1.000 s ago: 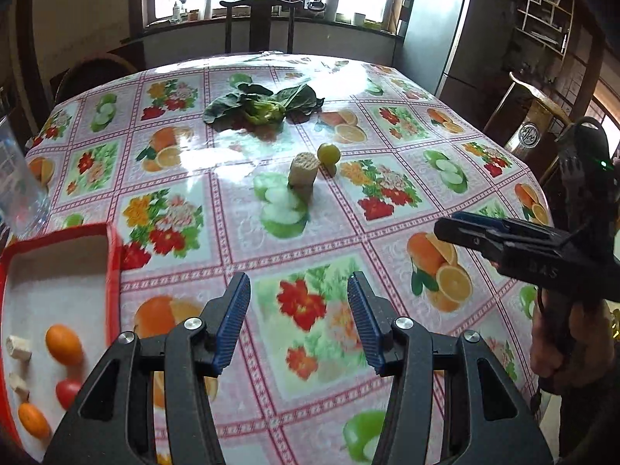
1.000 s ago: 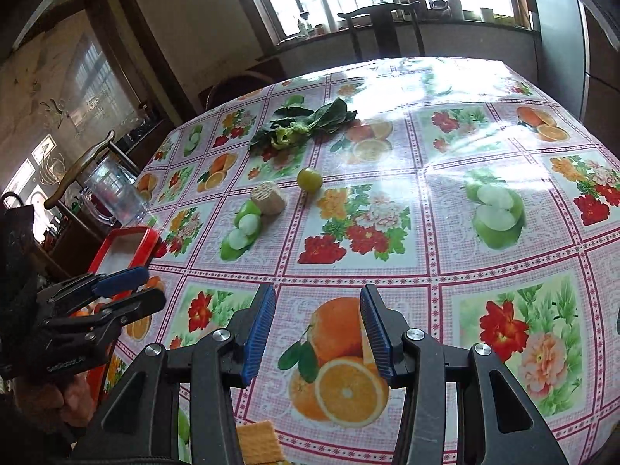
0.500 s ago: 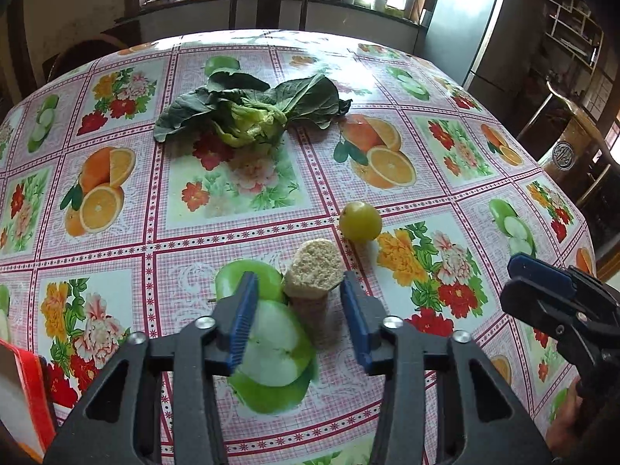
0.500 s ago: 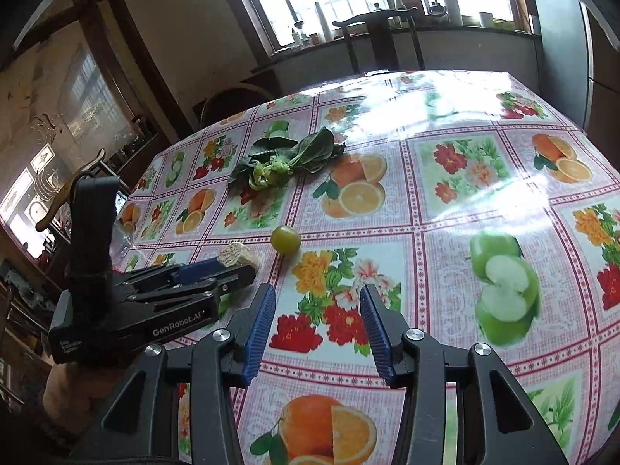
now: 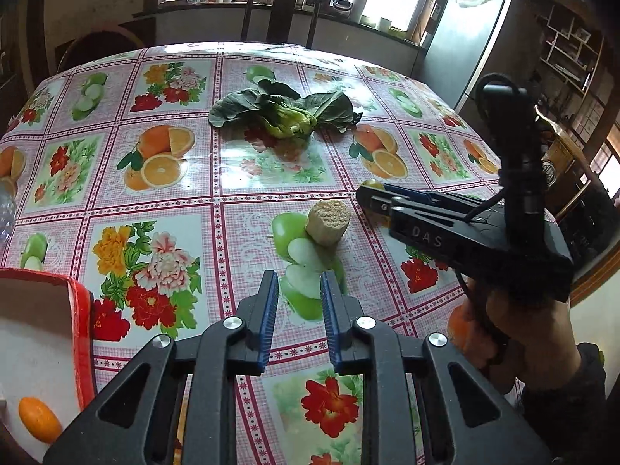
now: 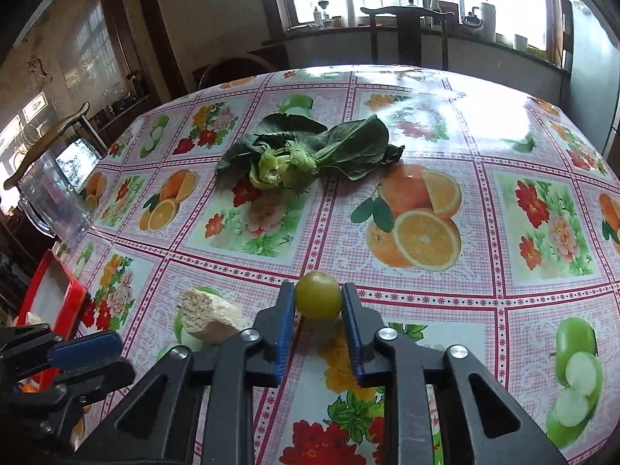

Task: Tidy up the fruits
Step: 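Move both grippers back to the last items on the table, then grasp the last white bread roll with the left gripper while the right grasps the green lime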

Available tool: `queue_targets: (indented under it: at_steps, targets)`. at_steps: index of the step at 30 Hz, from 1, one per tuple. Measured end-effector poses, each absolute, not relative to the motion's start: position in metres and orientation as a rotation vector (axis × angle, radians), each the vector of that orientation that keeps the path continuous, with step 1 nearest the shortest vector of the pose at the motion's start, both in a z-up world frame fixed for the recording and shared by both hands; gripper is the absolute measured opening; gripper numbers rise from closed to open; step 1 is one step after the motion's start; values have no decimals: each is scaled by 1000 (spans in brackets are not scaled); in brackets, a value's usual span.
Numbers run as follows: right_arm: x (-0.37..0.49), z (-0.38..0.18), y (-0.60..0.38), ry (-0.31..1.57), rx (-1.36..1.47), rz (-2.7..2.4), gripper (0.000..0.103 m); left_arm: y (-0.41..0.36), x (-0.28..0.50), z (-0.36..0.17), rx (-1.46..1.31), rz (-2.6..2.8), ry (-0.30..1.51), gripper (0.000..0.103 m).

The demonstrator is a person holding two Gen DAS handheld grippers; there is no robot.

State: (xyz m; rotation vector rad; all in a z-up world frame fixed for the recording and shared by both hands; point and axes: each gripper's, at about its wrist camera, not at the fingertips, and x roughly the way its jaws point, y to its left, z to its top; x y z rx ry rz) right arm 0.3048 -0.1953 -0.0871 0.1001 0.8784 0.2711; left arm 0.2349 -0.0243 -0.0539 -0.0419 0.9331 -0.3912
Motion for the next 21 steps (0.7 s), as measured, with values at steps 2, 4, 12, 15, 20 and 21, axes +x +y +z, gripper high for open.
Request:
queue_targets:
  at_steps: [2,4,12,15,20,21]
  targets:
    - [292,-79,-199,854,99,264,24,-35,244,-57,-27,-404,943,20]
    - [278,-72,-206,843,125,278,24,-49,255,-62,-8,-410,945,20]
    - [243,-66,-236,856,228,273,24,-78,288,-78,-9,-373,937,27]
    - [235,-66,-239,859,250,270,24,-78,289,-78,-9,-374,942,27]
    - [221,-62,-239,850,268,284,24,-67,276,-77,-27,-389,931,26]
    - [217,-61,-237,850,270,290,24,-64,271,-76,-33,-391,928,26]
